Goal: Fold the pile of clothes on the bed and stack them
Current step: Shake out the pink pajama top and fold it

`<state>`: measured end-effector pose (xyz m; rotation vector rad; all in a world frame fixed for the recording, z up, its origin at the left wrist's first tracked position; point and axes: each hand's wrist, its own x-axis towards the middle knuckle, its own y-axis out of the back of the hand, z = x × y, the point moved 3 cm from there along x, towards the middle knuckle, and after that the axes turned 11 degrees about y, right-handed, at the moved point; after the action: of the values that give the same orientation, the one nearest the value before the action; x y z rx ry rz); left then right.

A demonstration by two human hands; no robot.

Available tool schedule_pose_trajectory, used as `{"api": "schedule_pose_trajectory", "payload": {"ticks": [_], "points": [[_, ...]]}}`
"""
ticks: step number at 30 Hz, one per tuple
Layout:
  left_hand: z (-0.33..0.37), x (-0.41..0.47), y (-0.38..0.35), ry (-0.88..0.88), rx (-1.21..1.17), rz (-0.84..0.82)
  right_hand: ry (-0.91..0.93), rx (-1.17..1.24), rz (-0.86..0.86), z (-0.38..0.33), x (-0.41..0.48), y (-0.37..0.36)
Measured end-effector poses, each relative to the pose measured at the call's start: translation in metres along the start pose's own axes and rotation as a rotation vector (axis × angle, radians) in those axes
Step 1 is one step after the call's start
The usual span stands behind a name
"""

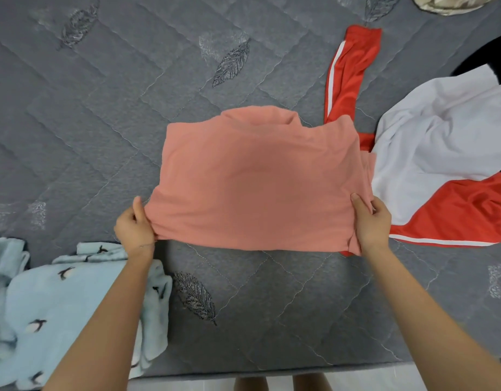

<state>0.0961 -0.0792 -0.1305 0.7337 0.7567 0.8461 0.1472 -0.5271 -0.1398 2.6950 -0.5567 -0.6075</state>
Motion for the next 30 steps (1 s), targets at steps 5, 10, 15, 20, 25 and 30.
{"api": "schedule_pose_trajectory", "payload": {"ticks": [5, 10, 15, 20, 25, 30], "points": [[-0.006, 0.008, -0.001, -0.092, 0.214, -0.08, -0.003, -0.033, 0.007, 0.0, -0.003, -0.005], [0.005, -0.02, -0.026, -0.29, 0.388, -0.052, 0.029, 0.007, -0.035, -0.009, -0.009, -0.011], [0.041, -0.078, -0.078, -0.732, 0.357, -0.317, 0.016, 0.122, -0.102, -0.023, -0.014, -0.026], [0.054, -0.13, -0.132, -0.924, 0.688, -0.591, -0.043, 0.216, -0.156, -0.036, -0.012, -0.044], [0.065, -0.136, -0.132, -0.671, 0.493, -0.726, 0.022, 0.174, -0.185, -0.053, -0.016, -0.065], [0.096, -0.128, -0.074, 0.053, -0.486, -1.091, 0.265, 0.043, -0.369, -0.096, -0.042, -0.127]]}}
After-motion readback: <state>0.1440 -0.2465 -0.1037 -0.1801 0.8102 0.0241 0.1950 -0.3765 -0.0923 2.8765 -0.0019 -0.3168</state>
